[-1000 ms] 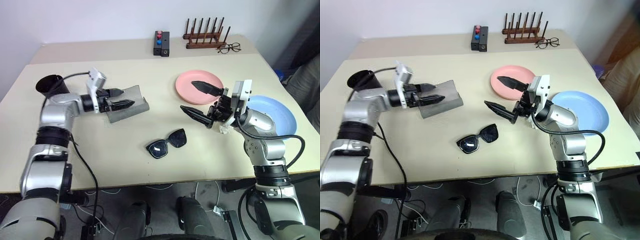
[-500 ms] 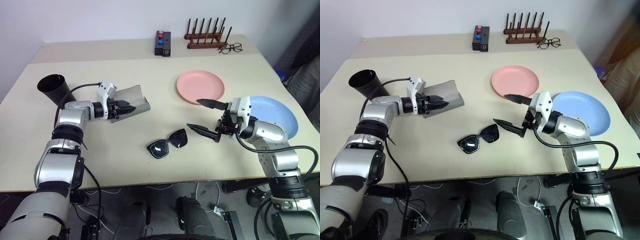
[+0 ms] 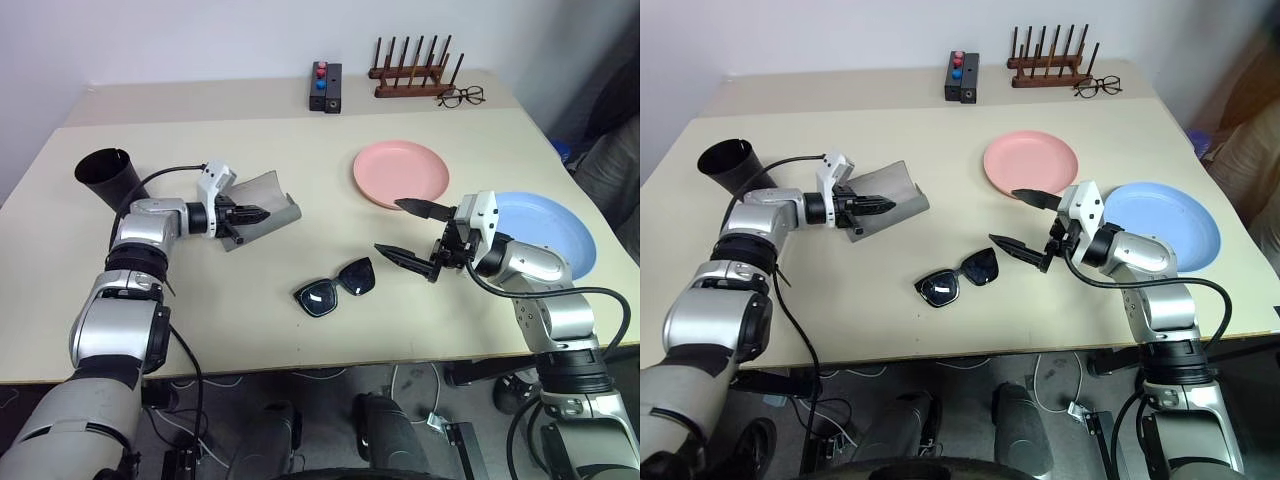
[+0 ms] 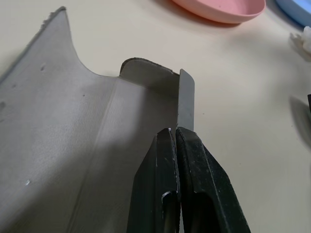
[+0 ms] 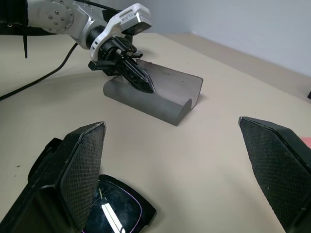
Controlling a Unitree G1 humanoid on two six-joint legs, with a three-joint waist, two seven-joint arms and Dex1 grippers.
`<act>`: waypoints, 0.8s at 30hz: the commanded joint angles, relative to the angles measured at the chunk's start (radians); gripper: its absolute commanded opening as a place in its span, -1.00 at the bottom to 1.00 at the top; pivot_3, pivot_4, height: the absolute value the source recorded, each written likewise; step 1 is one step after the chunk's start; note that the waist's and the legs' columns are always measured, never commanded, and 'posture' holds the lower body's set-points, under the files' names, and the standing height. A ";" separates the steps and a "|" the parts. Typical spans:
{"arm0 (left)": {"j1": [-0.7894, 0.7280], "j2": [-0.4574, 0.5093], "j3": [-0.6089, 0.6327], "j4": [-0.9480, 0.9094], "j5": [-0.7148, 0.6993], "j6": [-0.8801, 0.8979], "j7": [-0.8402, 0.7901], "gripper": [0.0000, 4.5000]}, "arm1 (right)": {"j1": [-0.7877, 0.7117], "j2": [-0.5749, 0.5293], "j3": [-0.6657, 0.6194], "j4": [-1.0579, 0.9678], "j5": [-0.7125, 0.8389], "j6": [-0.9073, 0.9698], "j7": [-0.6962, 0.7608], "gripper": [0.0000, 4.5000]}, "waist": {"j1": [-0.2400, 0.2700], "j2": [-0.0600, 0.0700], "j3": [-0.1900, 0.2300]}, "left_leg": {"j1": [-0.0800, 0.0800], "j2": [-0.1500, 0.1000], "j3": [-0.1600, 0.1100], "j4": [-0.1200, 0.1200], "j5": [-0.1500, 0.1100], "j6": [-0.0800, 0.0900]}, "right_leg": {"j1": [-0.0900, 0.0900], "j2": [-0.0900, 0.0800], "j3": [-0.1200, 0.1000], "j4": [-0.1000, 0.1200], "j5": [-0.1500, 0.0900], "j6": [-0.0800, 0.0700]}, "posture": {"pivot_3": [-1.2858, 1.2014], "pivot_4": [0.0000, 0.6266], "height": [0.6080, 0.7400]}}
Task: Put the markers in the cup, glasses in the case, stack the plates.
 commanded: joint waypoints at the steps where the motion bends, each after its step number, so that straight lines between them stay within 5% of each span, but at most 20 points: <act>1: -0.029 0.015 0.010 0.001 0.007 0.000 -0.025 -0.97 | -0.027 0.017 -0.005 -0.017 0.002 -0.023 -0.013 1.00 | -0.001 0.000 0.000 | 0.000 0.000 0.000 0.000 0.000 0.000 | 0.000 0.000 0.000 0.000 0.000 0.000 | 0.03 -0.52 1.00; 12: -0.052 0.038 0.035 -0.001 -0.009 0.075 -0.105 -0.97 | -0.028 0.025 0.008 -0.013 -0.022 -0.045 -0.015 1.00 | -0.001 0.000 0.000 | 0.000 0.000 0.000 0.000 0.000 0.000 | 0.000 0.000 0.000 0.000 0.000 0.000 | 0.03 -0.52 1.00; 15: -0.050 0.052 0.039 -0.003 -0.010 0.057 -0.130 -0.61 | -0.028 0.034 0.015 -0.009 -0.032 -0.057 -0.019 1.00 | -0.002 0.000 0.000 | 0.000 0.000 0.000 0.000 0.000 0.000 | 0.000 0.000 0.000 0.000 0.000 0.000 | 0.03 -0.52 1.00; 19: -0.047 0.067 0.008 -0.004 0.014 0.075 -0.175 0.26 | -0.030 0.039 0.016 -0.009 -0.030 -0.059 -0.022 1.00 | -0.003 0.000 0.000 | 0.000 0.000 0.000 0.000 0.000 0.000 | 0.000 0.000 0.000 0.000 0.000 0.000 | 0.03 -0.52 1.00; 24: -0.047 0.061 -0.006 0.013 0.034 0.039 -0.201 0.26 | -0.031 0.045 0.017 -0.014 -0.029 -0.063 -0.029 1.00 | -0.001 0.000 0.000 | 0.000 0.000 0.000 0.000 0.000 0.000 | 0.000 0.000 0.000 0.000 0.000 0.000 | 0.03 -0.52 1.00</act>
